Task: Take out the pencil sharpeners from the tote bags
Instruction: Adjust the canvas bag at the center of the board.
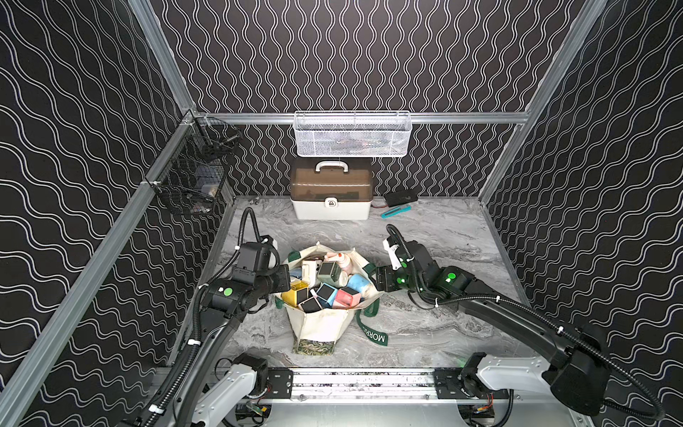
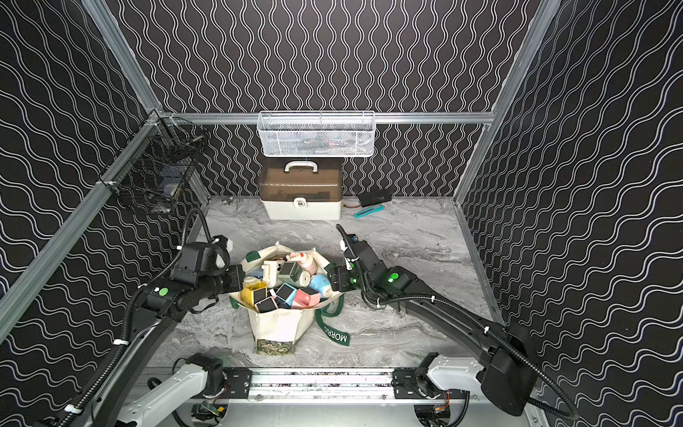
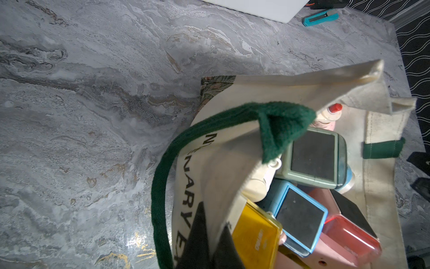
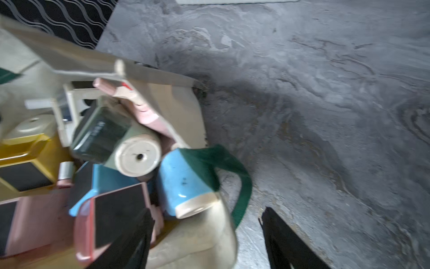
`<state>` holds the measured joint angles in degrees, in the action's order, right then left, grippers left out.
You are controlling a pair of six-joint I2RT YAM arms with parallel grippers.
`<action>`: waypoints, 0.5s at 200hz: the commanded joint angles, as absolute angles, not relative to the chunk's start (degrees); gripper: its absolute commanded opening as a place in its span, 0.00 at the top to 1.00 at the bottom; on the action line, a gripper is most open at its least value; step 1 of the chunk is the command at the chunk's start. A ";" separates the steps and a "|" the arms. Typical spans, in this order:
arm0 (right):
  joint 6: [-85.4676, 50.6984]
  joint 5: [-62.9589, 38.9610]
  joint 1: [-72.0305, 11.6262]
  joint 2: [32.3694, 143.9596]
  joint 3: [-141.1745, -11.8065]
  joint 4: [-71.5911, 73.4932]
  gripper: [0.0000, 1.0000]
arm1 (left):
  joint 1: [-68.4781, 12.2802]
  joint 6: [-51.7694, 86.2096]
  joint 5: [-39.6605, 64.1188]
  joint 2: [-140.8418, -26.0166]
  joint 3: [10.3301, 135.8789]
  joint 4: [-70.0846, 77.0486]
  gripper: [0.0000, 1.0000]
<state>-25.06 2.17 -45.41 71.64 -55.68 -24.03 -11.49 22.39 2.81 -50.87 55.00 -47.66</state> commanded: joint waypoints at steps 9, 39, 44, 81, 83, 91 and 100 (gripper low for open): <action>-24.67 -3.46 -44.48 74.92 -56.25 -26.08 0.28 | -11.43 21.42 3.22 -50.57 54.93 -44.60 1.00; -24.83 -7.57 -44.52 78.44 -54.34 -23.95 0.50 | -11.44 21.87 1.83 -50.77 54.93 -44.78 1.00; -24.75 -8.59 -44.65 78.69 -54.15 -23.72 0.55 | -11.44 21.98 1.53 -50.81 54.93 -44.82 1.00; -24.87 -12.50 -47.78 79.37 -52.89 -19.89 0.95 | -11.44 22.79 1.75 -52.72 56.20 -43.68 1.00; -24.92 -12.84 -48.02 79.59 -52.90 -19.54 0.97 | -11.47 22.81 1.76 -52.95 56.43 -43.79 1.00; -25.55 -14.38 -49.01 80.40 -52.76 -17.15 1.00 | -11.51 23.13 1.72 -54.49 58.06 -44.33 1.00; -26.41 -16.06 -50.21 81.91 -52.84 -14.15 1.00 | -11.44 23.50 2.36 -56.61 60.30 -45.37 1.00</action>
<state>-24.86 -8.69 -47.81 79.50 -52.93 -21.74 -11.49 22.61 1.26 -53.47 56.53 -48.07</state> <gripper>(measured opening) 0.056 0.064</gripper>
